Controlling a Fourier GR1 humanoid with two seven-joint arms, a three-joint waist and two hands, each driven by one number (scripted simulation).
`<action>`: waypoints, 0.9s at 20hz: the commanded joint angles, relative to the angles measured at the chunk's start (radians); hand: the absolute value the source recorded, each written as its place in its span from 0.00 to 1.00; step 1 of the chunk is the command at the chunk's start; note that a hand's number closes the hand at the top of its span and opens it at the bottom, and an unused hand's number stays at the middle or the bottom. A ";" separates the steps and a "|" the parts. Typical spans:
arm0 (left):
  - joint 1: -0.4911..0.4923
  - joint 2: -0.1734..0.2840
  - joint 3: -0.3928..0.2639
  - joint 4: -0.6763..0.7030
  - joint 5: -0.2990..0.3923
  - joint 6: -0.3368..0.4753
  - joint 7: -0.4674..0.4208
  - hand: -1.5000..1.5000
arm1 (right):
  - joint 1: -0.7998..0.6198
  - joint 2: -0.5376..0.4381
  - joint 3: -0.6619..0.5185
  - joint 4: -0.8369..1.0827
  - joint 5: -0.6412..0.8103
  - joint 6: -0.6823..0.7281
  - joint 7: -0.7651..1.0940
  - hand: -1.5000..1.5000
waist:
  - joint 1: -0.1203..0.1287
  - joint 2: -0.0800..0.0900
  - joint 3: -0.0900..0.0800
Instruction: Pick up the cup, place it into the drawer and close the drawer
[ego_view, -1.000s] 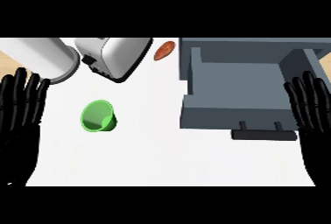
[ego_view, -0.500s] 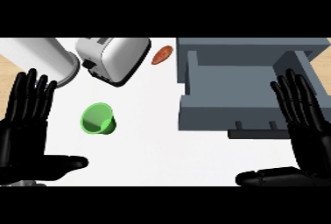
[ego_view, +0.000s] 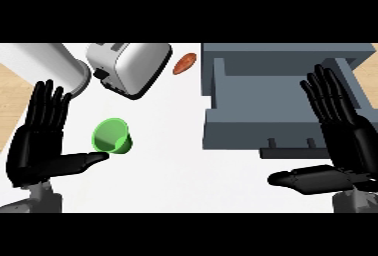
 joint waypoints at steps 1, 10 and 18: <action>0.000 0.023 0.045 0.149 0.024 -0.041 -0.071 0.00 | 0.011 -0.007 -0.018 -0.012 -0.020 0.028 0.000 0.00 | -0.003 -0.001 0.000; -0.029 0.049 0.079 0.439 -0.027 -0.053 -0.246 0.00 | -0.083 -0.044 -0.090 0.052 -0.046 0.061 0.017 0.00 | -0.002 0.000 0.000; -0.082 0.039 0.097 0.768 -0.067 -0.047 -0.477 0.00 | -0.097 -0.040 -0.092 0.019 -0.045 0.062 0.058 0.00 | -0.004 -0.001 0.000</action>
